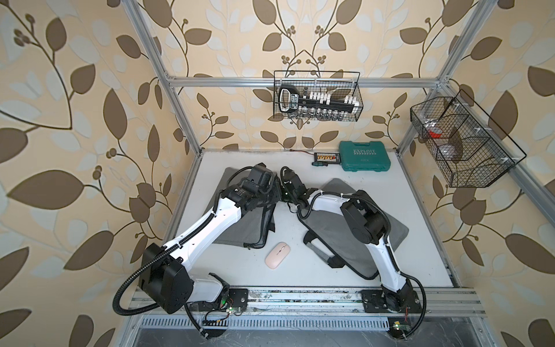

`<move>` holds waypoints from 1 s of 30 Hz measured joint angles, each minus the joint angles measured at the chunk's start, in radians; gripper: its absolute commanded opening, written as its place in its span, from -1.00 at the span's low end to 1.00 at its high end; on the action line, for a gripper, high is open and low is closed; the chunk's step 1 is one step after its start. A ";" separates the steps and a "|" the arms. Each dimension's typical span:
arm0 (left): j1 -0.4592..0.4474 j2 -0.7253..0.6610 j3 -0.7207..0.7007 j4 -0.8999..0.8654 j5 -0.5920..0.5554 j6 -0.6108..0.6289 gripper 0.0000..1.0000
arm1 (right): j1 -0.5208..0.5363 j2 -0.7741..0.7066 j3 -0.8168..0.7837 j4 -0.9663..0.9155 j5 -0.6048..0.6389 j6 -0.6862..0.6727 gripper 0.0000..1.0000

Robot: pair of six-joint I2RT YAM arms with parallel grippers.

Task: Put the mouse into the laptop bag
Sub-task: Place the mouse in the zippered laptop bag.

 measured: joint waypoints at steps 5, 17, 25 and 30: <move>0.000 0.000 0.000 0.000 0.000 0.000 -1.00 | 0.031 0.020 0.057 -0.060 0.071 -0.008 -0.69; 0.000 -0.003 0.000 -0.008 -0.002 -0.001 -0.77 | 0.050 0.028 0.063 -0.070 0.123 -0.031 -0.16; -0.002 -0.048 -0.013 -0.004 -0.026 -0.011 0.81 | 0.026 -0.176 -0.198 -0.065 0.106 -0.060 0.20; -0.002 -0.167 -0.069 -0.002 -0.113 -0.059 0.97 | -0.015 -0.423 -0.445 -0.012 0.102 -0.070 0.33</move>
